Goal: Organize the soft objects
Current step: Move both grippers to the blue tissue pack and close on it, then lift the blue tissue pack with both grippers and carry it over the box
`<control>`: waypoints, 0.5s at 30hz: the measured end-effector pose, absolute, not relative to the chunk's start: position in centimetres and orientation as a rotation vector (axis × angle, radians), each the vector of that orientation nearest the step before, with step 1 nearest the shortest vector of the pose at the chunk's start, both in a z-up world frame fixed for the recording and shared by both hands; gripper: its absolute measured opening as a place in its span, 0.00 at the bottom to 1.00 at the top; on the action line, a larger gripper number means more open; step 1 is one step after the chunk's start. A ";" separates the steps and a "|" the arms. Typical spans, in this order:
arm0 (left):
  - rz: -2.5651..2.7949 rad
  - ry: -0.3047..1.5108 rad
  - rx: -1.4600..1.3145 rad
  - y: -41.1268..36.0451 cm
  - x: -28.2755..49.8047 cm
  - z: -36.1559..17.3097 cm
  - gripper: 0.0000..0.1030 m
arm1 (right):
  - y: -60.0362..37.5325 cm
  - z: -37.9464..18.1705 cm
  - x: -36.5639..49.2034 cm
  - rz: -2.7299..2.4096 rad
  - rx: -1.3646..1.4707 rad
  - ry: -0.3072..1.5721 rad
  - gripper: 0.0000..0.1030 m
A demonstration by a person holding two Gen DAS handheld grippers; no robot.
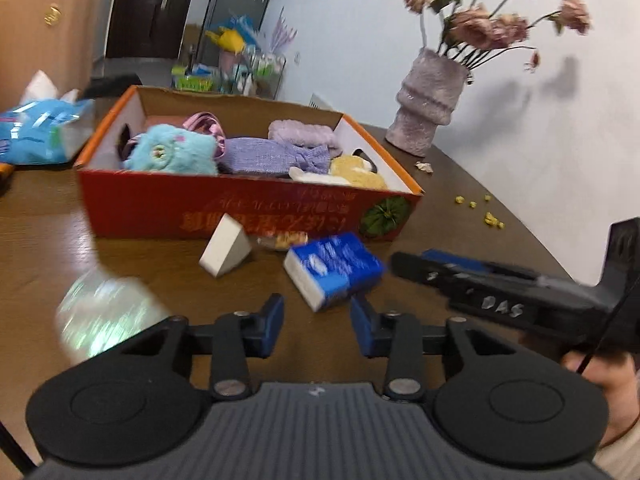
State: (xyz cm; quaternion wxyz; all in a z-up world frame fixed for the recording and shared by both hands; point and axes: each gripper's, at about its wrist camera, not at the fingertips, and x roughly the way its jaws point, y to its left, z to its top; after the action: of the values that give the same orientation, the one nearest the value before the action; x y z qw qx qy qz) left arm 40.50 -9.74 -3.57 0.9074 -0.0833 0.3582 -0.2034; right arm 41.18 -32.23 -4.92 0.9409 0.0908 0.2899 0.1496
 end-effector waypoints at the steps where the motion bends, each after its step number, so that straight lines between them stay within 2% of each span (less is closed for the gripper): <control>1: -0.417 0.743 -0.180 -10.1 41.7 -3.8 0.35 | -32.2 -5.3 42.2 0.304 0.201 0.603 0.42; 6: -0.409 0.823 -0.263 -11.1 46.0 -5.6 0.34 | -31.8 -7.4 45.4 0.325 0.265 0.652 0.34; 8: -0.406 0.853 -0.275 -11.5 46.8 -6.8 0.28 | -31.7 -8.1 45.5 0.347 0.284 0.665 0.31; 12: -0.420 0.828 -0.282 -11.4 45.8 -6.8 0.19 | -32.0 -8.0 44.4 0.349 0.303 0.671 0.27; 15: -0.427 0.837 -0.271 -10.8 43.4 -6.5 0.18 | -32.6 -8.0 41.7 0.360 0.356 0.686 0.22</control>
State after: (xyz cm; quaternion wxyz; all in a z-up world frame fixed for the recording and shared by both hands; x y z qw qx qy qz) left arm 43.41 -10.83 -6.53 0.8829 -0.1299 0.4020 -0.2051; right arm 41.69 -32.56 -8.03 0.9105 0.1727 0.3328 0.1746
